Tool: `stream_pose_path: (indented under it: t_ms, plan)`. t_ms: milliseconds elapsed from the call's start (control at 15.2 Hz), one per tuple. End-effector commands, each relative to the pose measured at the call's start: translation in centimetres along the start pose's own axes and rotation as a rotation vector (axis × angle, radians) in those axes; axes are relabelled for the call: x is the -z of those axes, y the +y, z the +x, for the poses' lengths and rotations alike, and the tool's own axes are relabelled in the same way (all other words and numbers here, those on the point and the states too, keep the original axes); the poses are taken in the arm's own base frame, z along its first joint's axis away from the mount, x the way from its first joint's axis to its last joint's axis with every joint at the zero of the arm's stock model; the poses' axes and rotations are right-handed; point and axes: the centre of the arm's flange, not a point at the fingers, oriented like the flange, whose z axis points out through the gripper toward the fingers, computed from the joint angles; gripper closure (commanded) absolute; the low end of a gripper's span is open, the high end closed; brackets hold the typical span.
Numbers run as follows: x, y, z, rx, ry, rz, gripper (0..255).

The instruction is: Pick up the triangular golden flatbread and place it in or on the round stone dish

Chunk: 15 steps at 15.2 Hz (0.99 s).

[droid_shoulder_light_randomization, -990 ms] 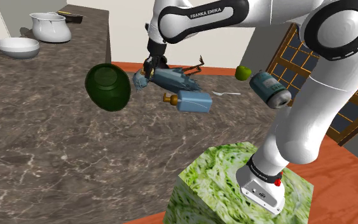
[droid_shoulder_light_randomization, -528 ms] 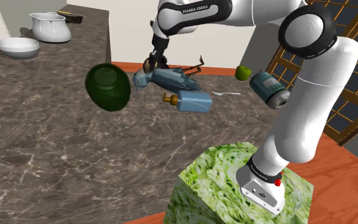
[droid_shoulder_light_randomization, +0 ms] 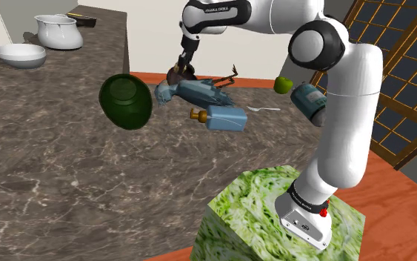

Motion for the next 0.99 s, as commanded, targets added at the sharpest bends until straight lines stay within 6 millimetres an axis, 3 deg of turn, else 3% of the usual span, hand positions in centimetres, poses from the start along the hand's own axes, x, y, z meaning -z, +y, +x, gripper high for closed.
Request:
stream_pose_path:
  t_ms: [0, 462, 924]
  plan:
    - [-0.2, 2.5, 0.6, 0.001, 0.000, 0.000, 255]
    - [-1.3, 10.8, 2.4, 0.001, 0.000, 0.000, 255]
    - [-4.9, 10.5, 1.7, 0.001, 0.000, 0.000, 255]
